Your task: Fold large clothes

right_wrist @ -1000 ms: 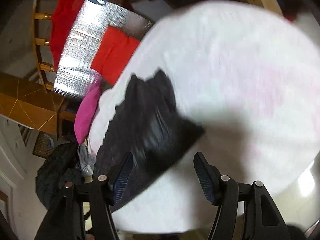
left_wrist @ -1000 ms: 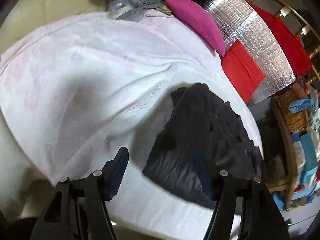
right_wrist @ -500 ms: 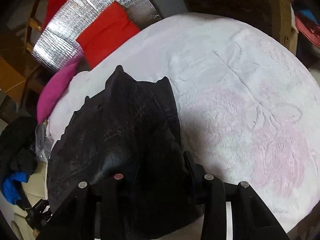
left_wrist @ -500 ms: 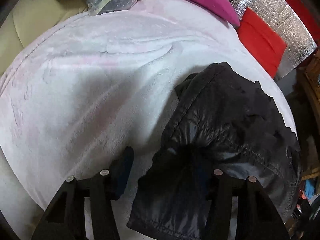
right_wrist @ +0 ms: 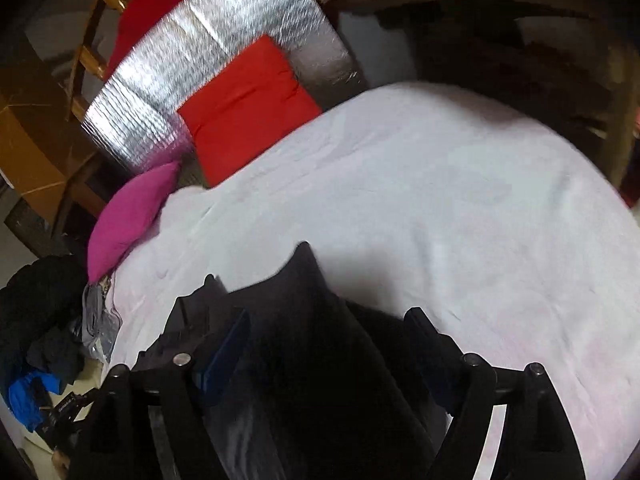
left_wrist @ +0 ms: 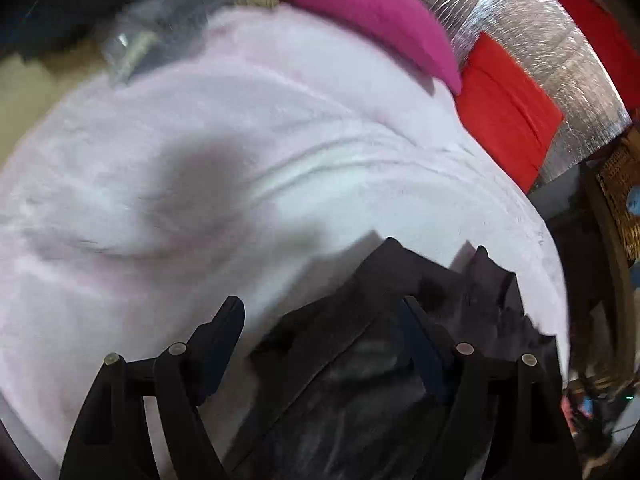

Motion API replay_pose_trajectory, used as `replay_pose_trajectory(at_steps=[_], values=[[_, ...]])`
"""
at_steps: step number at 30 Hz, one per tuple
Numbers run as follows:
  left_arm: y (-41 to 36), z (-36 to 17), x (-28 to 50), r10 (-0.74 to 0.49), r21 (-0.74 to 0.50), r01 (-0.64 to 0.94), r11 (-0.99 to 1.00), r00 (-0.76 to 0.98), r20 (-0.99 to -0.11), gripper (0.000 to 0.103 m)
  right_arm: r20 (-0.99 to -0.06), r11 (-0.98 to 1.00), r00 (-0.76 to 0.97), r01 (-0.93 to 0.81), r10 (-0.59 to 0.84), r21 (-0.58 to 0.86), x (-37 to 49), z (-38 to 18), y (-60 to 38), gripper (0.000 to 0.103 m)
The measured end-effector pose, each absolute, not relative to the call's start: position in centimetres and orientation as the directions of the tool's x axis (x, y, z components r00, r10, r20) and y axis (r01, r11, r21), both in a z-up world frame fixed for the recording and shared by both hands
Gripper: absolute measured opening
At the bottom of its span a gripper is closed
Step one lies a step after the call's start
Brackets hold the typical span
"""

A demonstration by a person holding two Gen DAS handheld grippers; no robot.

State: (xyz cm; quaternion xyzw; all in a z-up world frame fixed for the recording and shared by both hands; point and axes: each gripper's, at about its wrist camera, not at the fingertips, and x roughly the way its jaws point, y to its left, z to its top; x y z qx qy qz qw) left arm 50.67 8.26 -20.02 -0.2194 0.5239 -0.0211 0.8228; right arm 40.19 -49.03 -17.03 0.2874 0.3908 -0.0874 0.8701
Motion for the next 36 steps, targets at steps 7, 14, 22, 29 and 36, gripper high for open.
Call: replay_pose_trajectory(at_steps=[7, 14, 22, 29, 36], values=[[5.5, -22.4, 53.0, -0.319, -0.394, -0.138, 0.909, 0.377, -0.869, 0.065, -0.858, 0.888, 0.507, 0.353, 0.083, 0.295, 46.2, -21.7, -47.7, 0.066], [3.3, -20.6, 52.1, -0.206, -0.29, -0.107, 0.951, 0.481, -0.852, 0.023, -0.801, 0.934, 0.596, 0.314, -0.053, 0.172, 45.1, -18.3, -45.7, 0.025], [3.5, -22.4, 52.4, -0.1, -0.214, -0.166, 0.963, 0.516, -0.851, 0.023, -0.786, 0.89, 0.611, 0.404, -0.088, 0.214, 45.7, -22.1, -46.5, 0.025], [4.0, -20.6, 50.7, -0.073, -0.18, -0.167, 0.969, 0.505, -0.86, 0.047, -0.726, 0.816, 0.687, 0.397, 0.039, 0.42, 42.8, -20.7, -48.3, 0.04], [4.4, -16.9, 45.0, -0.091, -0.19, -0.122, 0.974, 0.559, -0.824, 0.059, -0.655, 0.835, 0.755, 0.331, 0.046, 0.44, 36.6, -17.8, -47.7, 0.078]])
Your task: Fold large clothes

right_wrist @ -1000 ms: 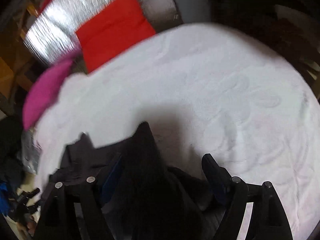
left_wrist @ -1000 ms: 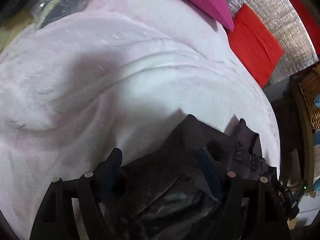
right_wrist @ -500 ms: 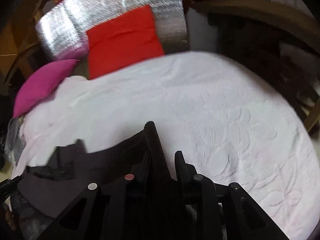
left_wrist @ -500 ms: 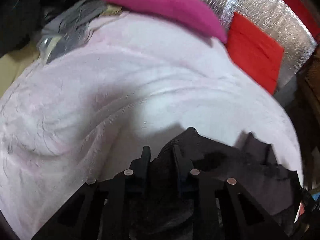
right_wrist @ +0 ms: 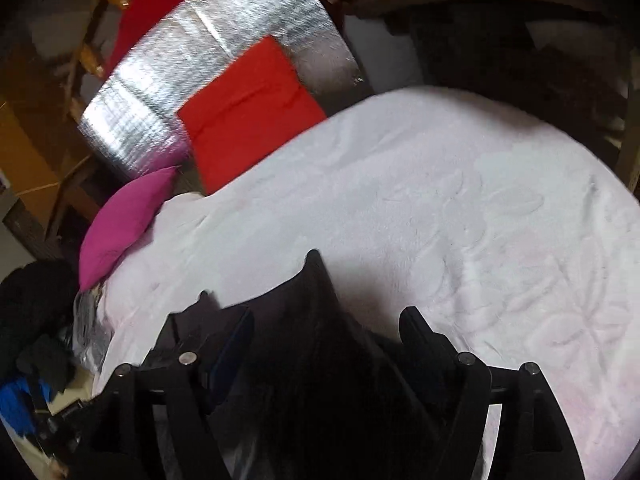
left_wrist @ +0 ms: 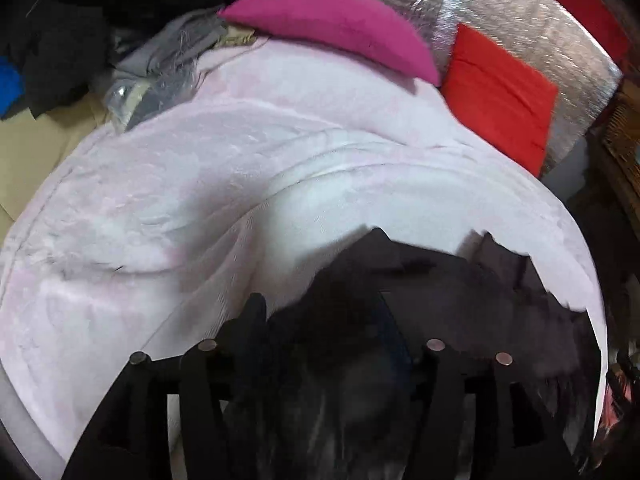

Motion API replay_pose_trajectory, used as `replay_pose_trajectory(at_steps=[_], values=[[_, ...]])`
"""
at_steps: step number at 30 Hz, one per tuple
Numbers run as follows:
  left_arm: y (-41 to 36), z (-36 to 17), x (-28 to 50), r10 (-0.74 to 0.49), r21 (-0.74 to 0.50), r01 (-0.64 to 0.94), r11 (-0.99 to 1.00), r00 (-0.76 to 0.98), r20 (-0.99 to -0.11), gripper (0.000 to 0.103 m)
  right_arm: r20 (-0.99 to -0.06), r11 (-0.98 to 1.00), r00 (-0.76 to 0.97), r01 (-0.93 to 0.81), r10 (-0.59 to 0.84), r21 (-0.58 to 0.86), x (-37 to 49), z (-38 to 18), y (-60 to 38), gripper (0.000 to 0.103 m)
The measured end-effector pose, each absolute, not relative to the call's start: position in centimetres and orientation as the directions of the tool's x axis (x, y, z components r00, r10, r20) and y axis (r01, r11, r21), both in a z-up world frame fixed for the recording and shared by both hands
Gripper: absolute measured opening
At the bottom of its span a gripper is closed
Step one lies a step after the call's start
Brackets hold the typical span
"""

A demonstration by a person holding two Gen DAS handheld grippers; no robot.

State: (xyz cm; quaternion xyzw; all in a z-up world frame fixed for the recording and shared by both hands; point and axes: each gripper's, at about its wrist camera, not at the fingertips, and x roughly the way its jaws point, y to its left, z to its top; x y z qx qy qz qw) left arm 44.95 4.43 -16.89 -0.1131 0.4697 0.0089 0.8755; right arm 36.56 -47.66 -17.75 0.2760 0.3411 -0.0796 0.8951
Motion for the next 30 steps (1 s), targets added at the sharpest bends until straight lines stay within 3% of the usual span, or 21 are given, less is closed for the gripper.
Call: replay_pose_trajectory(at_steps=[7, 13, 15, 17, 19, 22, 27, 30], values=[[2.8, -16.4, 37.6, -0.063, -0.085, -0.011, 0.996, 0.578, -0.814, 0.061, -0.673, 0.871, 0.739, 0.313, 0.028, 0.38, 31.2, -17.3, -46.3, 0.078], [5.8, -19.3, 34.2, -0.006, -0.076, -0.121, 0.99, 0.498, -0.867, 0.062, -0.714, 0.818, 0.698, 0.378, 0.055, 0.433, 27.1, -19.2, -48.2, 0.078], [6.5, -20.0, 33.9, 0.009, -0.073, -0.15, 0.986, 0.486, -0.874, 0.066, -0.743, 0.814, 0.666, 0.395, 0.065, 0.425, 26.5, -20.4, -48.4, 0.077], [6.7, -20.9, 34.2, 0.03, -0.05, -0.155, 0.987, 0.472, -0.881, 0.074, -0.783, 0.821, 0.617, 0.408, 0.075, 0.4, 26.6, -21.6, -48.2, 0.072], [6.4, -21.4, 34.4, 0.056, -0.019, -0.153, 0.988, 0.47, -0.881, 0.075, -0.805, 0.832, 0.585, 0.395, 0.098, 0.389, 26.7, -22.4, -47.8, 0.048], [5.8, -21.1, 34.4, 0.086, 0.026, -0.127, 0.992, 0.488, -0.868, 0.075, -0.787, 0.856, 0.615, 0.384, 0.043, 0.346, 26.1, -21.3, -47.1, 0.04], [5.8, -21.5, 34.4, 0.089, 0.033, -0.118, 0.992, 0.508, -0.857, 0.079, -0.794, 0.834, 0.606, 0.409, 0.054, 0.369, 25.8, -21.7, -47.7, 0.04], [6.3, -21.2, 34.4, 0.063, -0.001, -0.126, 0.992, 0.503, -0.862, 0.08, -0.794, 0.833, 0.604, 0.406, 0.064, 0.375, 25.8, -21.6, -47.9, 0.047]])
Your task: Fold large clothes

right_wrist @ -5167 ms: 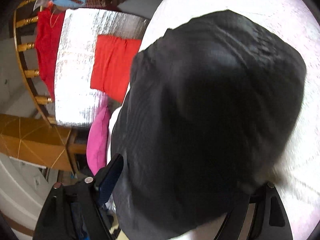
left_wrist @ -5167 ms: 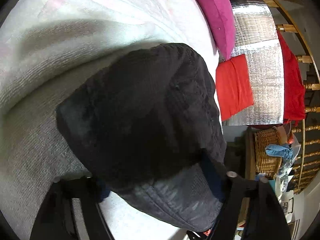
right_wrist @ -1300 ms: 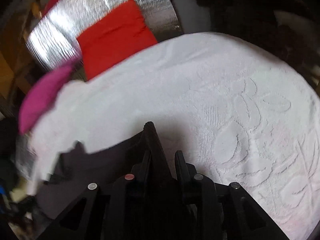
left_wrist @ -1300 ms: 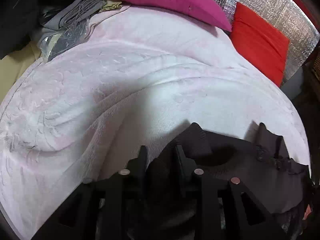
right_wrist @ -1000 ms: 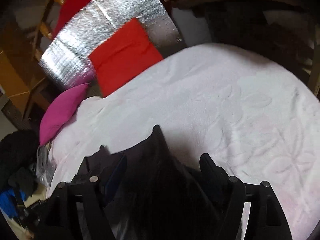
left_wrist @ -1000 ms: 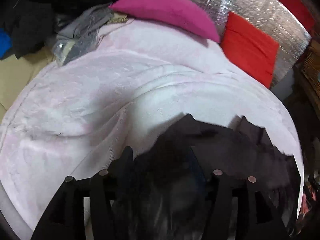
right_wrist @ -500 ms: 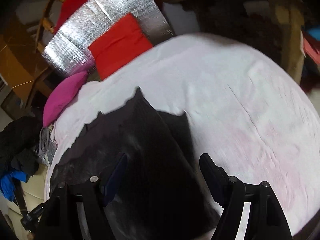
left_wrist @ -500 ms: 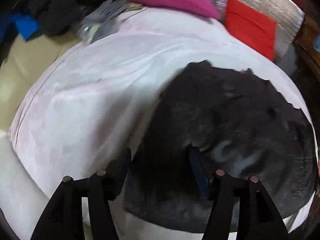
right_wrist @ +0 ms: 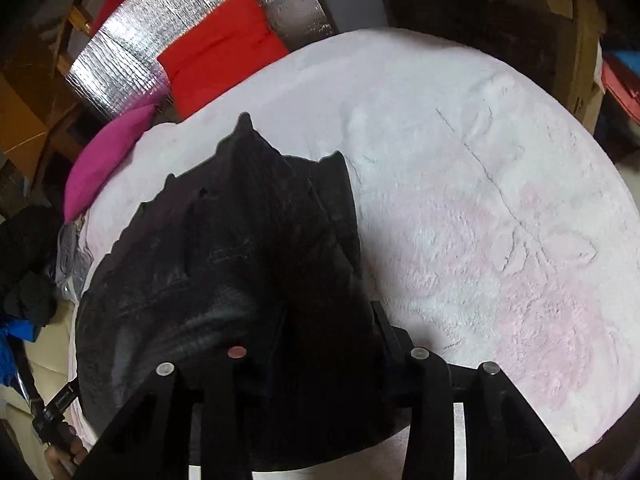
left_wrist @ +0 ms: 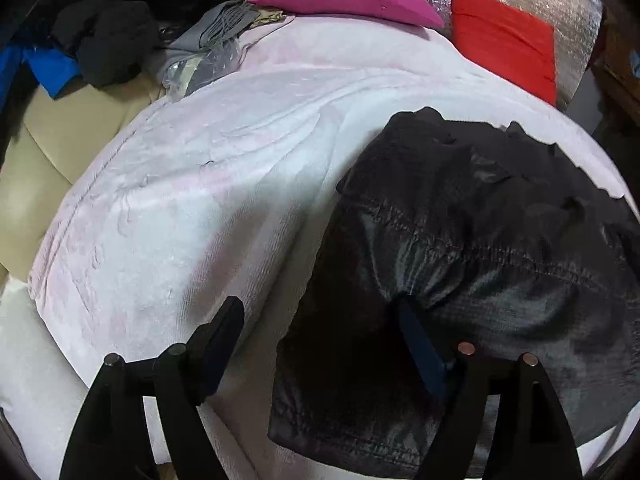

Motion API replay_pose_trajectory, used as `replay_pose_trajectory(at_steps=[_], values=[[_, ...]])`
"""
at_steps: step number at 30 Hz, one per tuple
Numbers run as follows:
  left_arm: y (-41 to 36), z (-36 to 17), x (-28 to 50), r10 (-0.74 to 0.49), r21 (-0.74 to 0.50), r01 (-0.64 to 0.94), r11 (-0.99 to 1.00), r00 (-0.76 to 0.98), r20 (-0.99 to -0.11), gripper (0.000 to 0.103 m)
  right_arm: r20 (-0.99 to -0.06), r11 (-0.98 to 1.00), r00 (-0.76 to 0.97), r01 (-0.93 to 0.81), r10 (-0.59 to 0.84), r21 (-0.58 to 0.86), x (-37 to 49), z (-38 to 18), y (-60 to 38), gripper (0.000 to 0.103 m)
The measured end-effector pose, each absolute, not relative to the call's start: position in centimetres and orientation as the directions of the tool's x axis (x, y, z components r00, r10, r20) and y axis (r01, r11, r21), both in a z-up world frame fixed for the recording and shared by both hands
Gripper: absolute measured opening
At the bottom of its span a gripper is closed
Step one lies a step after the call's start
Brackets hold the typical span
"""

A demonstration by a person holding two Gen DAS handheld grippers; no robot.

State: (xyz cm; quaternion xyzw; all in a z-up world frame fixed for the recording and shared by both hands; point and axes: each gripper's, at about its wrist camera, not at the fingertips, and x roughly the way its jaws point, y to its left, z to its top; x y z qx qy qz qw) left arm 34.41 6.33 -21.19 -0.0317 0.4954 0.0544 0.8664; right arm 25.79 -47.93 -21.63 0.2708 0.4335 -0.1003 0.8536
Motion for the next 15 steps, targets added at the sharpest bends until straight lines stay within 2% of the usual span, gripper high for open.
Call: replay_pose_trajectory(at_steps=[5, 7, 8, 15], values=[[7.7, -20.1, 32.6, 0.015, -0.08, -0.153, 0.985, 0.54, -0.842, 0.08, -0.703, 0.75, 0.695, 0.382, 0.152, 0.54, 22.9, -20.1, -49.8, 0.056], [7.9, -19.3, 31.4, 0.006, -0.095, -0.145, 0.985, 0.579, -0.815, 0.08, -0.658, 0.72, 0.732, 0.361, 0.175, 0.593, 21.6, -19.7, -50.6, 0.066], [7.9, -19.0, 31.1, 0.002, -0.1, -0.139, 0.985, 0.592, -0.806, 0.08, -0.635, 0.699, 0.749, 0.35, 0.191, 0.624, 20.8, -19.6, -51.2, 0.068], [6.7, -18.3, 28.4, -0.149, -0.199, -0.008, 0.98, 0.633, -0.76, 0.08, -0.532, 0.481, 0.78, 0.345, 0.331, 0.806, 18.1, -22.4, -55.7, 0.071]])
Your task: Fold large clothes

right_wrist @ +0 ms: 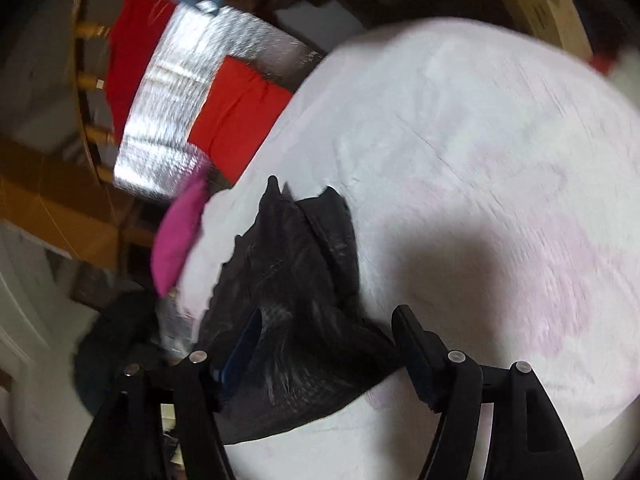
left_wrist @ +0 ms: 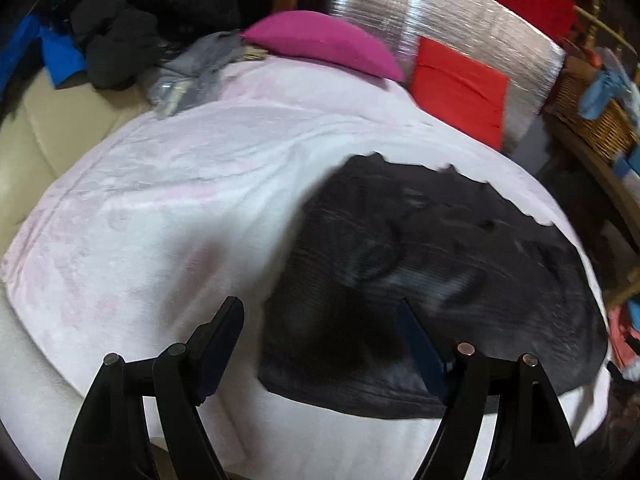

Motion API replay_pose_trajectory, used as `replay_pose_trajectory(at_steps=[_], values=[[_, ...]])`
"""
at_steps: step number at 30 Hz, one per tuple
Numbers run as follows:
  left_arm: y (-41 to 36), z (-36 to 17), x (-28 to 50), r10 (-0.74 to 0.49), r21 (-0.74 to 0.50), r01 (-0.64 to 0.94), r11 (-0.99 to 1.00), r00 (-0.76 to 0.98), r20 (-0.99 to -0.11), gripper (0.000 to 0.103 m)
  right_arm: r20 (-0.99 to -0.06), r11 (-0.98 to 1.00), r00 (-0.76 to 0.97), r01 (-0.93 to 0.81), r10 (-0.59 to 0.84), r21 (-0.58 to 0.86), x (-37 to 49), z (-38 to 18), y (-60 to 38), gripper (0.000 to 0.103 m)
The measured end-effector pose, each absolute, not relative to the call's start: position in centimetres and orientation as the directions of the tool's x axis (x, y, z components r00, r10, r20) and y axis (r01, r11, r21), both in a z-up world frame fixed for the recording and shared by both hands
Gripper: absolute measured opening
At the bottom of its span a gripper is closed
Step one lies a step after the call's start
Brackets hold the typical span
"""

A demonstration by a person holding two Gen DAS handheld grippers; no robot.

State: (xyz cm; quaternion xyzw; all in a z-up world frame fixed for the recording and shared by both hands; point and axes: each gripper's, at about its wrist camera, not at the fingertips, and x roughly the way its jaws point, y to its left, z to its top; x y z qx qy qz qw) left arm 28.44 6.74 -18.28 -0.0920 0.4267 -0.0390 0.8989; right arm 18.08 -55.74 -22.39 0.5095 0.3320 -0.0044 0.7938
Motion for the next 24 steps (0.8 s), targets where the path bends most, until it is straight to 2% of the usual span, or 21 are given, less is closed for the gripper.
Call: replay_pose_trajectory(at_steps=[5, 10, 14, 18, 21, 24], values=[[6.3, -21.2, 30.1, -0.131, -0.19, -0.058, 0.98, 0.532, -0.836, 0.081, -0.521, 0.41, 0.754, 0.361, 0.401, 0.838, 18.0, -24.6, -56.1, 0.075], [7.9, -22.5, 30.9, -0.234, -0.335, -0.14, 0.932, 0.474, -0.849, 0.085, -0.509, 0.372, 0.725, 0.363, 0.463, 0.854, 19.6, -26.4, -55.5, 0.075], [9.4, -22.8, 31.3, -0.334, -0.437, -0.163, 0.884, 0.432, -0.837, 0.085, -0.484, 0.351, 0.73, 0.345, 0.482, 0.87, 21.1, -26.9, -55.4, 0.079], [11.8, -21.0, 32.6, -0.415, -0.53, -0.149, 0.835, 0.462, -0.784, 0.085, -0.461, 0.369, 0.737, 0.302, 0.494, 0.879, 22.2, -26.4, -55.6, 0.08], [12.7, -21.0, 34.5, -0.499, -0.585, -0.083, 0.807, 0.436, -0.749, 0.086, -0.486, 0.438, 0.726, 0.279, 0.486, 0.855, 23.1, -25.7, -56.0, 0.083], [12.7, -22.8, 36.6, -0.592, -0.642, -0.051, 0.765, 0.336, -0.733, 0.086, -0.502, 0.47, 0.695, 0.261, 0.515, 0.843, 24.1, -25.9, -55.8, 0.085]])
